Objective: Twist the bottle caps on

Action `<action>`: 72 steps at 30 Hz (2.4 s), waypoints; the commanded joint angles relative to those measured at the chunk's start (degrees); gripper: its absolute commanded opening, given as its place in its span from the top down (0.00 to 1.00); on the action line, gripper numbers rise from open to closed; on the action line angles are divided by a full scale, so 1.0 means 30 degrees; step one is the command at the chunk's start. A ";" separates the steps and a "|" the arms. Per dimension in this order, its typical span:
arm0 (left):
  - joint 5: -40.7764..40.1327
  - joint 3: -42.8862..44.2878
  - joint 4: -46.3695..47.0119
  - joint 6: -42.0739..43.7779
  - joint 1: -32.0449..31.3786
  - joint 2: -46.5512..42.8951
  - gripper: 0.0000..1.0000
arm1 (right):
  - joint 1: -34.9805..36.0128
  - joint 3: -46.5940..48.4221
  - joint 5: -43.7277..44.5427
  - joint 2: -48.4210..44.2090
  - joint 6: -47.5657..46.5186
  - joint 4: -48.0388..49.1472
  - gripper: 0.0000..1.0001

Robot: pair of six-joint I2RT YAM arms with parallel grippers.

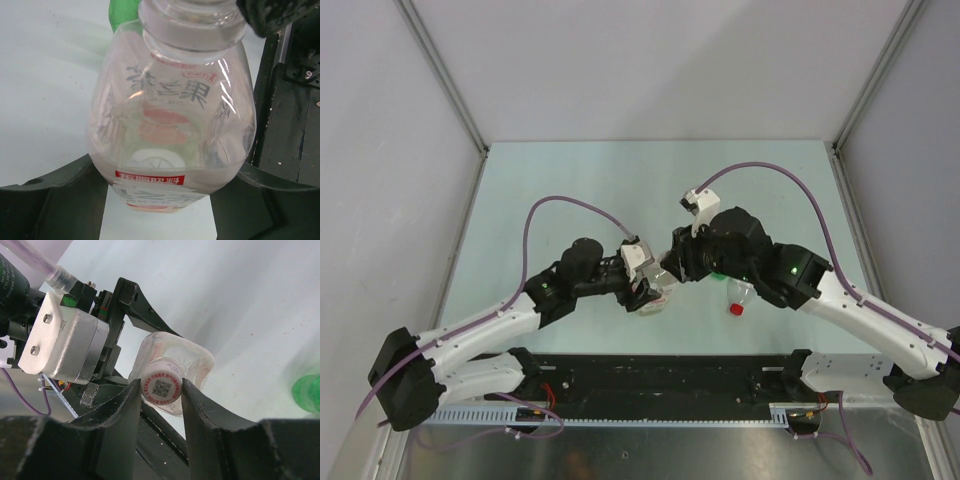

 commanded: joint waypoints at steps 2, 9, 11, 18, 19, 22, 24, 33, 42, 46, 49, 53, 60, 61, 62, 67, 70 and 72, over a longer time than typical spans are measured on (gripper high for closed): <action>-0.0206 0.1615 0.3692 -0.0628 -0.0113 -0.0121 1.00 | 0.0732 -0.0399 -0.1362 0.0189 0.0182 -0.1067 0.57; -0.0177 0.1591 0.3589 -0.0680 -0.0116 0.0051 1.00 | 0.0839 -0.0385 -0.1403 0.0020 0.0044 -0.0629 0.55; -0.0258 0.1592 0.3556 -0.0775 -0.0095 0.0090 1.00 | 0.0842 -0.0382 -0.1331 -0.0047 0.0008 -0.0547 0.53; -0.0220 0.1401 0.3534 -0.1139 -0.0107 -0.0058 1.00 | 0.0843 -0.0415 -0.0288 -0.0504 0.0028 -0.0327 0.43; -0.0229 0.1395 0.3534 -0.1173 -0.0097 -0.0080 1.00 | 0.0843 -0.0408 -0.0143 -0.0589 0.0026 -0.0257 0.42; -0.0214 0.1407 0.3538 -0.1232 -0.0114 -0.0155 1.00 | 0.0843 -0.0409 0.0137 -0.0771 0.0047 -0.0064 0.39; -0.0209 0.1415 0.3543 -0.1250 -0.0094 -0.0211 1.00 | 0.0829 -0.0410 0.0262 -0.0853 0.0104 0.0019 0.37; -0.0397 0.1313 0.3555 -0.1382 -0.0109 -0.0379 1.00 | 0.0836 -0.0429 0.0918 -0.1194 0.0150 0.0146 0.32; -0.0574 0.1104 0.3546 -0.1375 -0.0100 -0.0400 1.00 | 0.0843 -0.0415 0.1422 -0.1518 -0.0278 0.0248 0.32; -0.1419 0.0726 0.3535 -0.1307 -0.0101 -0.0762 1.00 | 0.0834 -0.0429 0.1445 -0.1587 -0.0336 -0.0109 0.32; -0.2377 0.0291 0.3535 -0.1417 -0.0082 -0.1192 1.00 | 0.0842 -0.0426 0.1779 -0.1716 -0.0225 -0.0489 0.31; -0.3633 -0.0406 0.3535 -0.2044 0.0041 -0.1789 1.00 | 0.0678 -0.0428 0.2987 -0.2033 0.0588 -0.1541 0.31; -0.5390 -0.1205 0.3639 -0.3545 0.0334 -0.1809 1.00 | -0.0551 -0.1032 0.3940 -0.2526 0.2640 -0.3255 0.29; -0.5465 -0.1256 0.3660 -0.3621 0.0372 -0.1806 1.00 | -0.0689 -0.1141 0.3948 -0.2612 0.2797 -0.3259 0.29; -0.5532 -0.1297 0.3656 -0.3688 0.0406 -0.1818 1.00 | -0.0860 -0.1254 0.3923 -0.2698 0.2861 -0.3188 0.29; -0.6063 -0.1559 0.3759 -0.4092 0.0530 -0.2103 1.00 | -0.1897 -0.1624 0.3088 -0.2627 0.2822 -0.2912 0.28; -0.6638 -0.1749 0.3856 -0.4449 0.0711 -0.2085 1.00 | -0.2674 -0.1736 0.2566 -0.2095 0.3293 -0.3428 0.28; -0.6942 -0.1901 0.3923 -0.4639 0.0837 -0.1990 1.00 | -0.2995 -0.1804 0.2510 -0.1777 0.3801 -0.4096 0.28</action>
